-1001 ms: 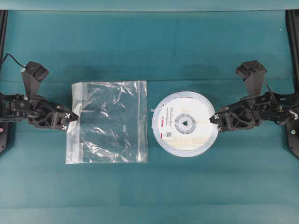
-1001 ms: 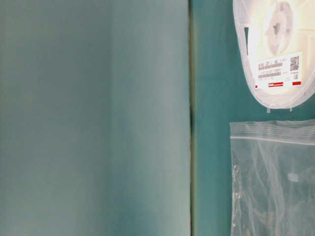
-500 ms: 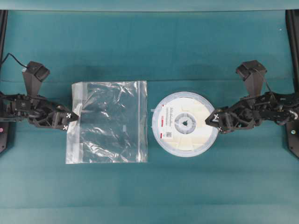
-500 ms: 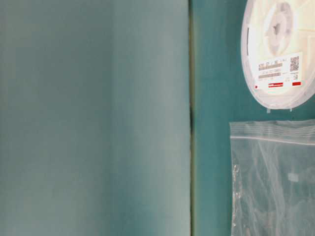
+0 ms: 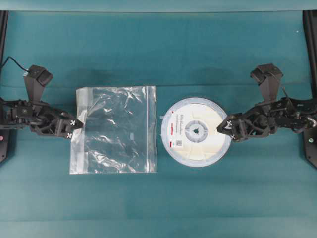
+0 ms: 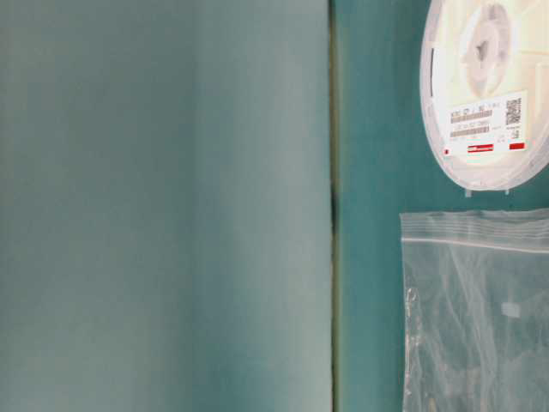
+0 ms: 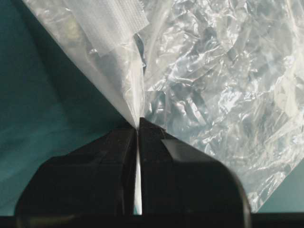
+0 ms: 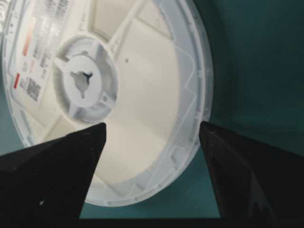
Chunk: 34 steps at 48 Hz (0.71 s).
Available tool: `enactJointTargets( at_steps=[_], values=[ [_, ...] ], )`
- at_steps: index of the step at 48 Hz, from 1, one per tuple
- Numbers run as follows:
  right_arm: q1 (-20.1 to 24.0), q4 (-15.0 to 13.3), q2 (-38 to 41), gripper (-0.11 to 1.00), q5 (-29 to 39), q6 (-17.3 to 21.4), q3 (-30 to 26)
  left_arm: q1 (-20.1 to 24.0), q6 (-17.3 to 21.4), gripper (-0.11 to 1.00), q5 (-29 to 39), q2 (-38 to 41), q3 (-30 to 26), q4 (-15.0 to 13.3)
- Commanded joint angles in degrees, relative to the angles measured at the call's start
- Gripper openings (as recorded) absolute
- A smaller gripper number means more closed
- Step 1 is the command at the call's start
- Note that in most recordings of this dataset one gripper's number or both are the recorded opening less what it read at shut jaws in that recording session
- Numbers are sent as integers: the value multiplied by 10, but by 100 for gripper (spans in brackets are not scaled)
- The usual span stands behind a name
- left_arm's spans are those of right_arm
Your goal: Take out the reel from the clear zip bag.
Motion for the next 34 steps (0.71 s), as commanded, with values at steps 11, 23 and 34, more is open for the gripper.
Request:
enactJointTargets(
  at_steps=[11,23,34],
  values=[
    [6,0,-8,90,-1,2,-8,-2,6,50,-1,-11,-1,3],
    [14,0,-8,90,-1,2,-9,-1,7,97,21,-15,-12,3],
    [14,-2,-28,90,1,0,-7,-4,11,94,83,-51,-17,2]
  ],
)
